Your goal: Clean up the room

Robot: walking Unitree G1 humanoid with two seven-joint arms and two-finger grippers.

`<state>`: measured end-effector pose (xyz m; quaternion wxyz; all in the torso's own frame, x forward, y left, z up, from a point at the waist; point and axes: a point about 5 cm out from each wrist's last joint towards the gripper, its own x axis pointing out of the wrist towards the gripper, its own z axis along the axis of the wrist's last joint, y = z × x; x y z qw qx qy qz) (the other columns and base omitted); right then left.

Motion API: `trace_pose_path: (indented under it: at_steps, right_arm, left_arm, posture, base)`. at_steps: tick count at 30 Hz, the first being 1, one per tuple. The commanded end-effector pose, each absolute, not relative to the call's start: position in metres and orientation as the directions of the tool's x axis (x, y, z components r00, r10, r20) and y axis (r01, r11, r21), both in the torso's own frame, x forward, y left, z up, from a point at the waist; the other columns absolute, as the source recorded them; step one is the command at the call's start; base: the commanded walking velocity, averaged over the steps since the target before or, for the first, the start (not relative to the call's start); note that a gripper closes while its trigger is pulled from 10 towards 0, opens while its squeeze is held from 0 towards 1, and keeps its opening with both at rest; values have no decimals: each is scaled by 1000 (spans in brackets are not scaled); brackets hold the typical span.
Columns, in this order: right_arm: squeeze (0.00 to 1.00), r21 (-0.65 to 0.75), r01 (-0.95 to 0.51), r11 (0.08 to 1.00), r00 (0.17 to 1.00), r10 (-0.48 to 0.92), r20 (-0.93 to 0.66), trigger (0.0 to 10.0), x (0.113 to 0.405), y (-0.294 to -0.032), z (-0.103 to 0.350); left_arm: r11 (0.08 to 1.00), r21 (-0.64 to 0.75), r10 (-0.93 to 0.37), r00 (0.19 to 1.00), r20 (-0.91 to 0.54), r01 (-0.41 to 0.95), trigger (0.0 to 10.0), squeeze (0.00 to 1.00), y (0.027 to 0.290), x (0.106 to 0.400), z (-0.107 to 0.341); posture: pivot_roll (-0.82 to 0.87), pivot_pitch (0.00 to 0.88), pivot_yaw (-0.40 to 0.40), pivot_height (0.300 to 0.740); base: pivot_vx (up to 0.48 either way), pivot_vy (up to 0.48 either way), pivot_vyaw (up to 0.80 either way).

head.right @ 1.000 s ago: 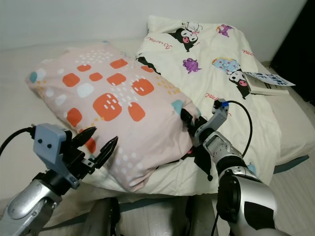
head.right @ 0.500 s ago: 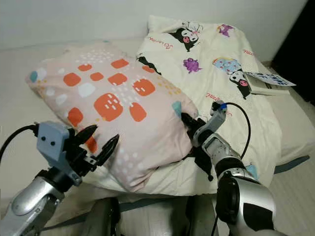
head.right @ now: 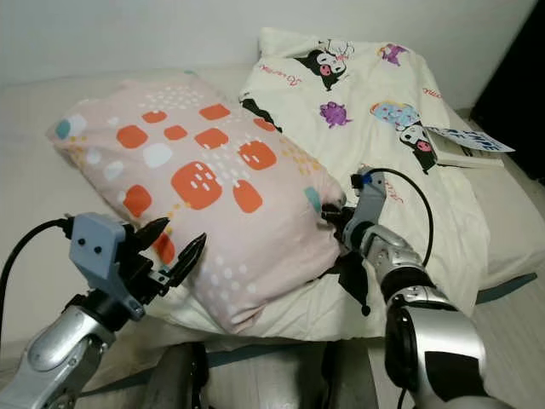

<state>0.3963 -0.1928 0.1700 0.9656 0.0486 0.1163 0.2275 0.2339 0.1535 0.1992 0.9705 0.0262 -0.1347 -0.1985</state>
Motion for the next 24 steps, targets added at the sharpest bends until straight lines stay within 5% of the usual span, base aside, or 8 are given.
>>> trace_pose_path:
  at_steps: [1,13,21,22,24]
  right_arm:
    - [0,89,-501,861,819,506,-270,0,391,-197,165]
    - [0,50,-742,668,614,708,-350,0,353,-196,178]
    - [0,155,-865,477,379,824,-420,0,302,-182,190]
    - [0,183,-895,406,299,852,-430,0,288,-181,193]
    - [0,183,-895,406,299,852,-430,0,288,-181,193]
  left_arm:
    - [921,104,-391,891,231,377,10000,0,154,233,192]
    - [935,93,-356,906,229,343,10000,0,158,239,185]
    - [936,98,-352,904,243,338,10000,0,157,242,184]
    - [941,102,-339,907,250,324,10000,0,159,243,185]
    - [941,102,-339,907,250,324,10000,0,159,243,185]
  posture:
    - [56,233,-53,581]
    - [23,222,-46,581]
    - [13,217,-43,581]
    - [13,220,-44,581]
    - [13,220,-44,581]
  base:
    - [0,0,0]
    - [0,0,0]
    - [0,0,0]
    - [0,0,0]
    - [0,0,0]
